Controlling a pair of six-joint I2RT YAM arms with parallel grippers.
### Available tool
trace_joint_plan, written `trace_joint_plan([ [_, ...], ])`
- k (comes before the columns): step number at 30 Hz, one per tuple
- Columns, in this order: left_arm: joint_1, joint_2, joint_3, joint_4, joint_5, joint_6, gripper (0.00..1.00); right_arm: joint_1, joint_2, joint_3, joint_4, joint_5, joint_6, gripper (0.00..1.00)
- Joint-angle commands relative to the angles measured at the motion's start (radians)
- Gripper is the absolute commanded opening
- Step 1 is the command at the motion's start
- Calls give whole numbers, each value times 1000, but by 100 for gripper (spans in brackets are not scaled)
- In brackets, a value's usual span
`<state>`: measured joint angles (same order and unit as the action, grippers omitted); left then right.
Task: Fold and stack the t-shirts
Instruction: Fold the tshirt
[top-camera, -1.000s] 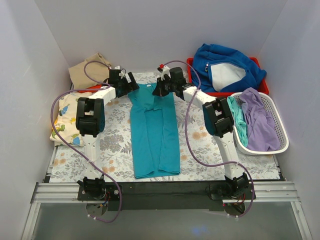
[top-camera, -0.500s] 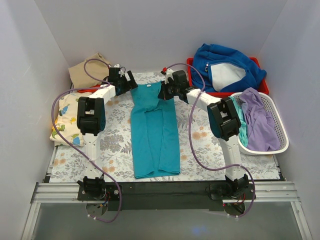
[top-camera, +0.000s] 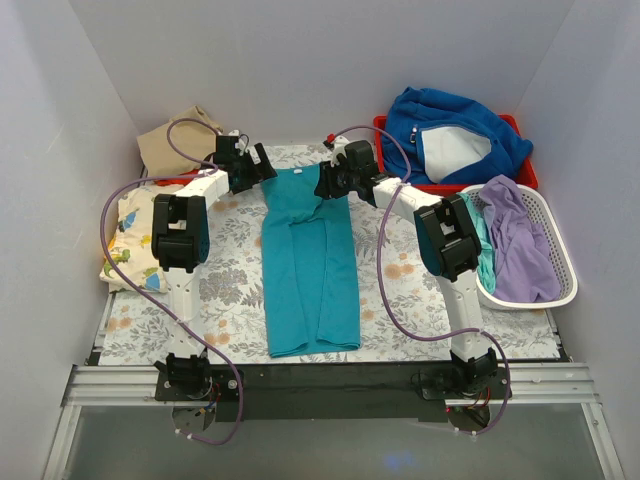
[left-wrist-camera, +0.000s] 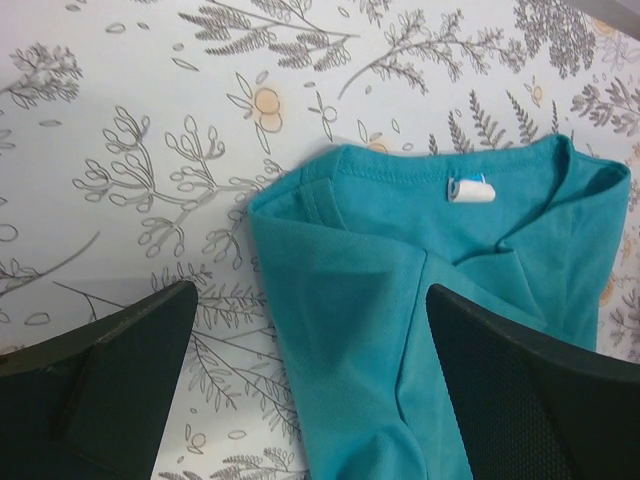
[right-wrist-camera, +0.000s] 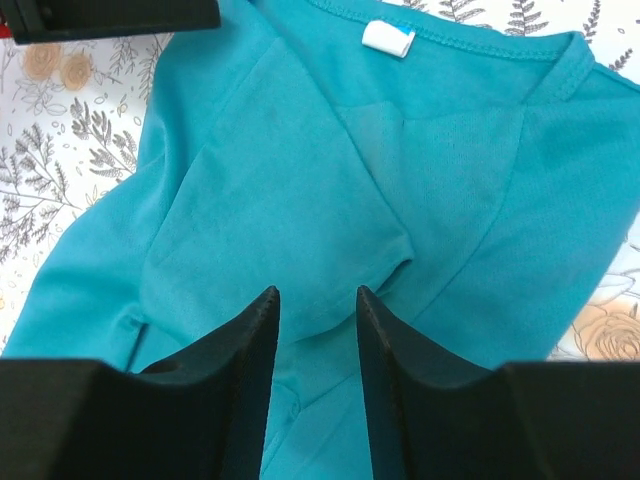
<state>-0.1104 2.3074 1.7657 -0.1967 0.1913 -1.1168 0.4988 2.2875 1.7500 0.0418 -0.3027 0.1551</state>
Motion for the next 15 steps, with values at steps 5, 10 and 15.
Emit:
trace_joint_plan([
  [5,-11,-186,-28,-37,172,6,98,7,-119,-21,12,-100,18,44],
  [10,-51,-191,-34,-15,240,-5,98,35,3,118,-83,-202,23,40],
  [15,-77,-166,-57,-3,304,-38,98,49,47,120,-86,-240,47,38],
])
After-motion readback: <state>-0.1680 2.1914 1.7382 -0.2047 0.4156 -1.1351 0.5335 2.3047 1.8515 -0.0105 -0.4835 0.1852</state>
